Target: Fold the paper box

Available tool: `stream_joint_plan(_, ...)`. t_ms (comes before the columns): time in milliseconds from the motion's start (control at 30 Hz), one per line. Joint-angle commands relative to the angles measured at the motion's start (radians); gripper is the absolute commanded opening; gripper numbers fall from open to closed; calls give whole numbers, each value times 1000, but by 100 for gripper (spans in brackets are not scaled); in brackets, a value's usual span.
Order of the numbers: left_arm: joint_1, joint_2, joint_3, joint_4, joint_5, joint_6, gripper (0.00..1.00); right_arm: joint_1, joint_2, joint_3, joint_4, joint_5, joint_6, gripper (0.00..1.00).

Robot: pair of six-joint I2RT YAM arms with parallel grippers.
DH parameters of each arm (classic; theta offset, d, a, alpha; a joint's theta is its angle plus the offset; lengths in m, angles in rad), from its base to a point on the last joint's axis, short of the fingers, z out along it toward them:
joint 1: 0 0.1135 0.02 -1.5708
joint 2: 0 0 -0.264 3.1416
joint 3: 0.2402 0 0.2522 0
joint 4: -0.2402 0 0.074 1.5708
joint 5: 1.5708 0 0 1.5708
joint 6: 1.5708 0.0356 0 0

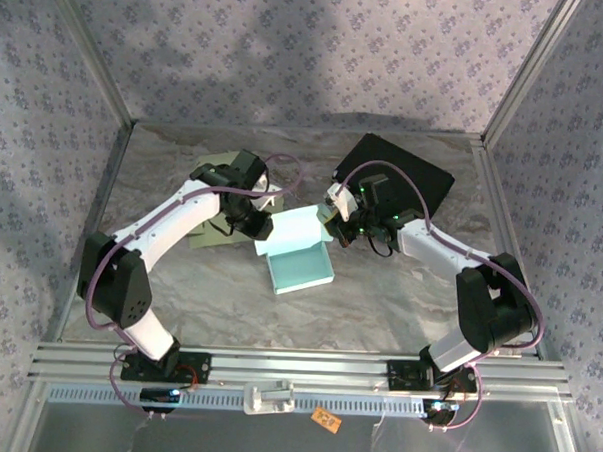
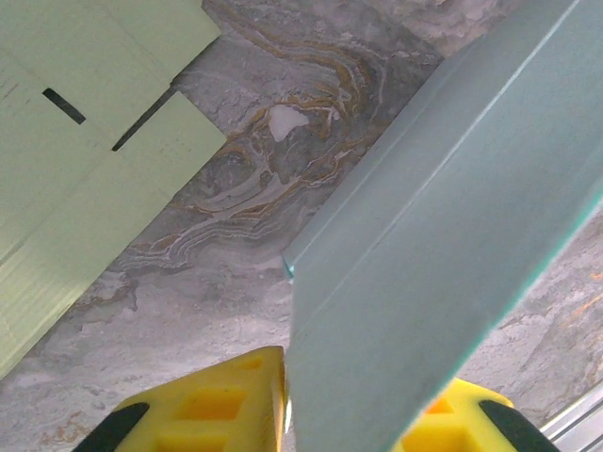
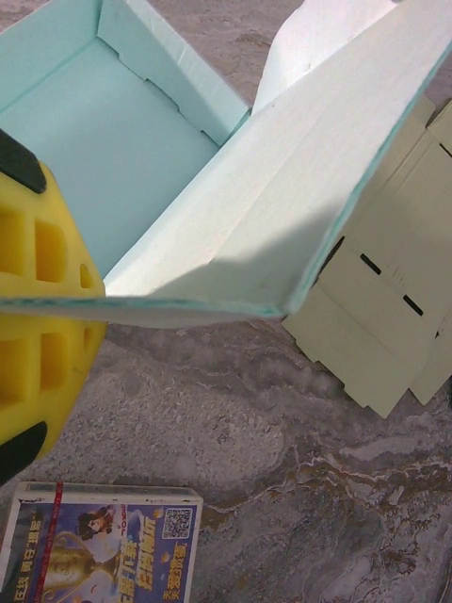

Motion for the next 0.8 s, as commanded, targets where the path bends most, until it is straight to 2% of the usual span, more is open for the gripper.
stream_joint_plan(0, -7, 9, 22, -49, -32, -7, 21, 8, 19, 18, -9, 21, 10, 0)
stream_joint_plan(167, -11, 2, 5, -68, -44, -19, 28, 8, 16, 14, 3, 34, 18, 0)
stream_joint_plan(433, -12, 12, -3, -65, -26, -25, 30, 8, 18, 12, 4, 40, 22, 0)
stream_joint_plan(600, -12, -18, 6, -72, -23, -43, 42, 8, 17, 10, 0, 45, 21, 0)
stream_joint_plan(767, 13, -118, -43, 3, 19, -85, 47, 4, 19, 6, 0, 41, 24, 0)
